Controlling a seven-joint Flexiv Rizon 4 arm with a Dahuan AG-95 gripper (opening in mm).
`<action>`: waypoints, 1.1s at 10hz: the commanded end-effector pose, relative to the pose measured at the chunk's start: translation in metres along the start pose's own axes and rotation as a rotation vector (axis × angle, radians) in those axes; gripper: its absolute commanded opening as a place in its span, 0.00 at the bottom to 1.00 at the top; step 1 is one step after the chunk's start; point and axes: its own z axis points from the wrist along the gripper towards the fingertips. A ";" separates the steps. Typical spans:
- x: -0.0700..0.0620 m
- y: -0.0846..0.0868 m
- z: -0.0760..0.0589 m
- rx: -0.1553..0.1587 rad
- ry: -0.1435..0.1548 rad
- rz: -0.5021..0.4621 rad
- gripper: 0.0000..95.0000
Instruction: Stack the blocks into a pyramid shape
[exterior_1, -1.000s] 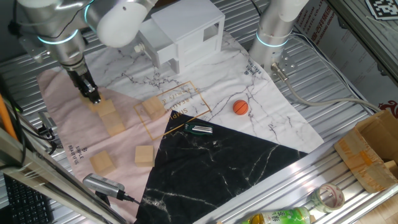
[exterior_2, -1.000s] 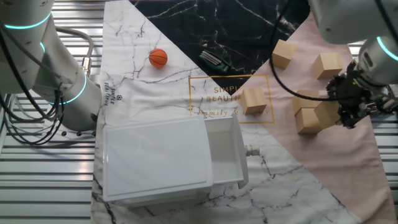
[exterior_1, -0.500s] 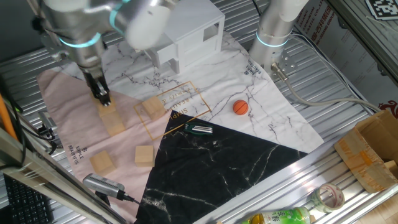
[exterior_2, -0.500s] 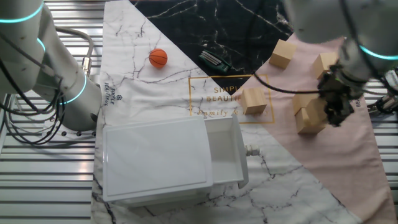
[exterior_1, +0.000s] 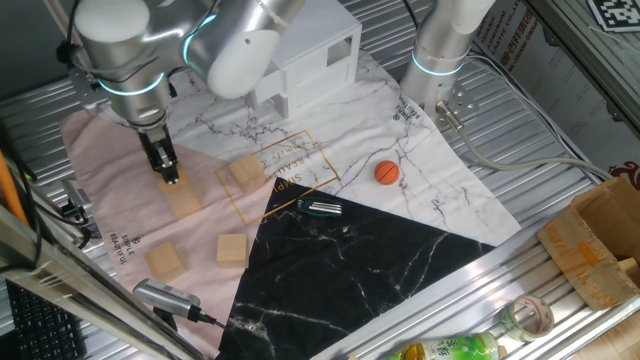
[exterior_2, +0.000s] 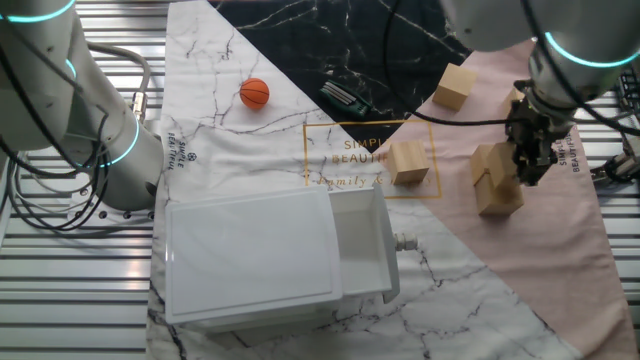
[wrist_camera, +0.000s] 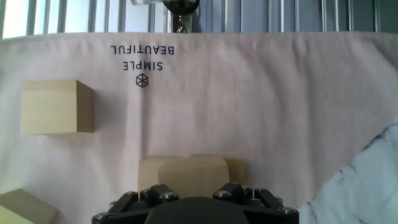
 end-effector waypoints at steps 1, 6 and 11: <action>0.002 0.000 -0.001 -0.002 -0.008 0.023 0.00; 0.000 0.000 0.001 -0.019 -0.014 0.073 0.00; -0.004 0.002 0.005 -0.032 -0.005 0.091 0.00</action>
